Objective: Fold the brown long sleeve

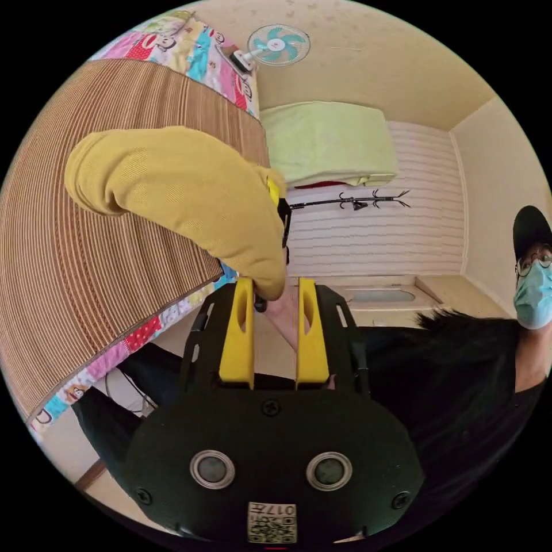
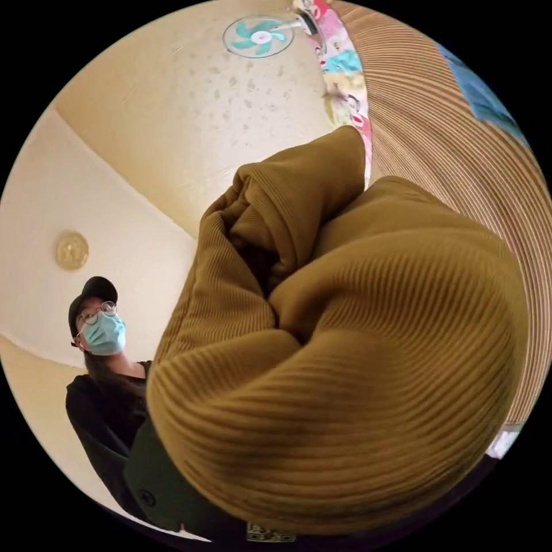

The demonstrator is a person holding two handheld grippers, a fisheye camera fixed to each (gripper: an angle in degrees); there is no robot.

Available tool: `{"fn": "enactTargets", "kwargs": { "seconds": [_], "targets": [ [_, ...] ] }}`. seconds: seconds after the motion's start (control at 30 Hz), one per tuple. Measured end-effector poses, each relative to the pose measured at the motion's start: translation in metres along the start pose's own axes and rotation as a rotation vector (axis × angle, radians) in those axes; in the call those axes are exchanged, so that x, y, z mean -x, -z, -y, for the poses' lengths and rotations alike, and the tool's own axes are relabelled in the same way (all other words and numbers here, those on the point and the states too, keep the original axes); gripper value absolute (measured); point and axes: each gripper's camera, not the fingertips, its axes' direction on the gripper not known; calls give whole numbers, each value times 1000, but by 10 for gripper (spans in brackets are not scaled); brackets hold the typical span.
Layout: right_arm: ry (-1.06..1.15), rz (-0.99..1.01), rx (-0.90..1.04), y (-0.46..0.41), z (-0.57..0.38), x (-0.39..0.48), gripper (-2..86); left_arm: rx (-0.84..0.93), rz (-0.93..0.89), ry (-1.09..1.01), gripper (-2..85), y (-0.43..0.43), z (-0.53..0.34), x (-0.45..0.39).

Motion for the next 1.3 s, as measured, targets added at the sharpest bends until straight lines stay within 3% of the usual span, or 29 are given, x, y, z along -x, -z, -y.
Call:
{"fn": "enactTargets", "kwargs": {
  "seconds": [0.1,0.23,0.33,0.4,0.47,0.6,0.73,0.83,0.9,0.97,1.03,1.1,1.3],
  "targets": [
    [154,-86,31,19,37,66,148,22,40,-78,111,14,-1,-38],
    [108,-317,-62,82,57,82,115,32,135,-20,110,38,-13,-42],
    [-145,-600,-411,179,17,66,84,-23,152,63,92,76,-27,-33],
    [-493,-733,-822,224,-76,71,30,-79,240,124,80,117,-40,-30],
    [-405,-840,-929,209,-125,94,18,-134,306,141,79,150,-51,-31],
    [-457,-1219,-819,101,-176,90,7,-272,435,208,75,225,-81,-26],
    [-385,-1317,-539,-32,-151,39,3,-411,490,276,74,285,-108,-18],
    [-207,-1474,-222,-176,-92,9,3,-519,565,340,75,334,-129,-11],
    [86,-1641,1,-307,-53,15,4,-599,627,385,78,376,-145,-3],
    [310,-1711,-1,-388,-43,39,4,-647,680,431,86,410,-156,5],
    [496,-1663,-63,-448,-49,74,4,-706,720,483,103,446,-166,16],
    [673,-1473,-144,-491,-75,121,4,-786,722,539,121,497,-176,36],
    [990,-1015,-254,-517,-156,203,5,-822,785,693,139,599,-163,109]
  ]
}}
